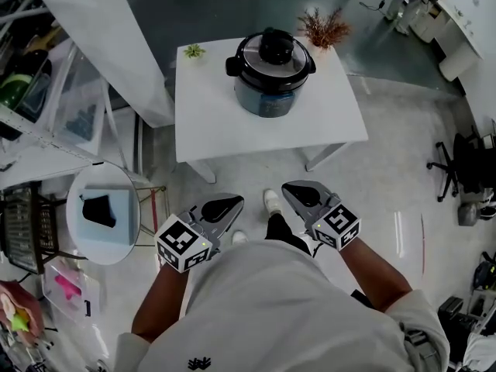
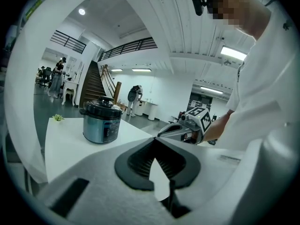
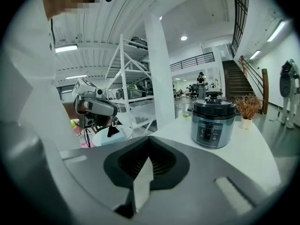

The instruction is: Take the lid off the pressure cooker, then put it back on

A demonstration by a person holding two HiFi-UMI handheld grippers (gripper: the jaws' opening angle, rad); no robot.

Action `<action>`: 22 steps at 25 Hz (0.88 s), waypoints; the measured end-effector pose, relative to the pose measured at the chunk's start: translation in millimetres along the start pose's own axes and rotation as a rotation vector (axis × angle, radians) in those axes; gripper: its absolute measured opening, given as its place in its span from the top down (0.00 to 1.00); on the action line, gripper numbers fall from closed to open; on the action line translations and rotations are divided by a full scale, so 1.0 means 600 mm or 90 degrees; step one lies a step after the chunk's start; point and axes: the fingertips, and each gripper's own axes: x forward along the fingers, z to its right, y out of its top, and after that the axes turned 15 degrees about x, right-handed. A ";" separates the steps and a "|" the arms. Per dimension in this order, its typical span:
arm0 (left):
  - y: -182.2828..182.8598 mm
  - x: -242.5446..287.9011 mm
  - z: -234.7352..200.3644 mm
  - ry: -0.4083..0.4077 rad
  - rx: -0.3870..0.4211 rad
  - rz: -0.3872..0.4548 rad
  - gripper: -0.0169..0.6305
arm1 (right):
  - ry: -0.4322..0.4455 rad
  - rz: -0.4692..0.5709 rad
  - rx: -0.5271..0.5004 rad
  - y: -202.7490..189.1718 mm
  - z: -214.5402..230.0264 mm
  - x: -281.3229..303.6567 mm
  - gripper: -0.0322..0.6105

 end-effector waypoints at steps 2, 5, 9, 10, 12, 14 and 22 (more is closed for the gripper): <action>-0.001 -0.005 0.004 0.000 -0.002 0.001 0.96 | 0.000 0.001 0.000 -0.002 -0.008 -0.001 0.93; -0.003 -0.005 0.008 0.000 -0.003 0.001 0.96 | 0.002 0.001 0.000 -0.004 -0.013 -0.001 0.93; -0.008 -0.003 0.013 -0.004 -0.005 -0.003 0.96 | 0.006 -0.005 0.001 -0.012 -0.019 -0.002 0.93; -0.009 -0.002 0.013 -0.004 -0.006 -0.004 0.96 | 0.007 -0.007 -0.001 -0.012 -0.019 -0.002 0.93; -0.009 0.001 0.012 -0.005 -0.007 -0.005 0.96 | 0.007 -0.007 -0.003 -0.009 -0.018 -0.003 0.93; -0.008 0.004 0.011 -0.005 -0.006 -0.004 0.96 | 0.007 -0.005 -0.005 -0.005 -0.016 -0.004 0.93; -0.005 0.015 0.008 -0.012 -0.005 -0.005 0.96 | 0.003 -0.008 -0.007 -0.001 -0.008 -0.008 0.93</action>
